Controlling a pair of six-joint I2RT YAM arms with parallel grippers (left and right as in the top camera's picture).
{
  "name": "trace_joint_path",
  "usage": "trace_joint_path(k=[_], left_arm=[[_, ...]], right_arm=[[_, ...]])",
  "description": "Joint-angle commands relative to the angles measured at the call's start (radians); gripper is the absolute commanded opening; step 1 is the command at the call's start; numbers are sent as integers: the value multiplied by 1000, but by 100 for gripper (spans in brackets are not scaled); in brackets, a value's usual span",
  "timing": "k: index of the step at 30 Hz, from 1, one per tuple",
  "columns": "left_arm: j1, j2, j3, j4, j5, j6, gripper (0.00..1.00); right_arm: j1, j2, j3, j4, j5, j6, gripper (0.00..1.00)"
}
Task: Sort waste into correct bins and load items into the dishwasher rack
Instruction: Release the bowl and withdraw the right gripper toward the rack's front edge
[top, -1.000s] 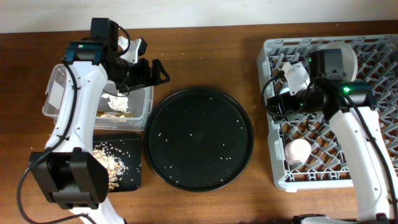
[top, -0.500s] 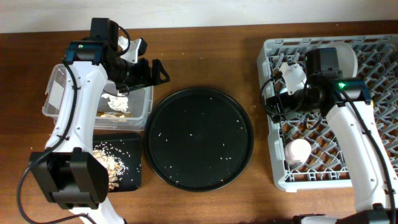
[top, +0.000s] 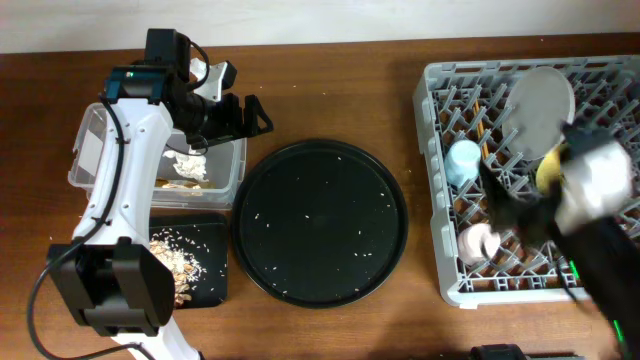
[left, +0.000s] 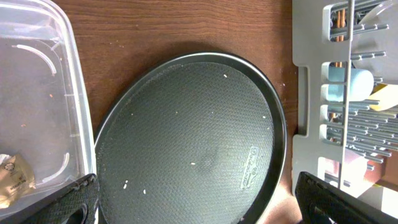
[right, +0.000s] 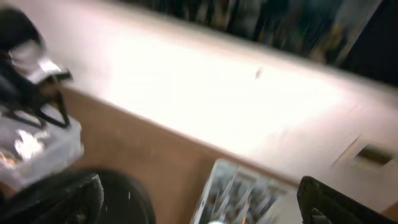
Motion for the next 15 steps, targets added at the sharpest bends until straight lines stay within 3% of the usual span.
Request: trace_joint_path(k=[1,8,13,15], left_arm=[[6,-16,10,-1,-1,-6,100],[6,-16,10,-1,-1,-6,100],[6,-16,10,-1,-1,-6,100],[6,-16,10,-1,-1,-6,100]], right_arm=[[5,-151,-73,-4,-4,-10,98],[5,-517,-521,107,-15,-10,98],[5,-724,-984,512,-69,16,98],[5,-723,-1064,610,-66,24,98]])
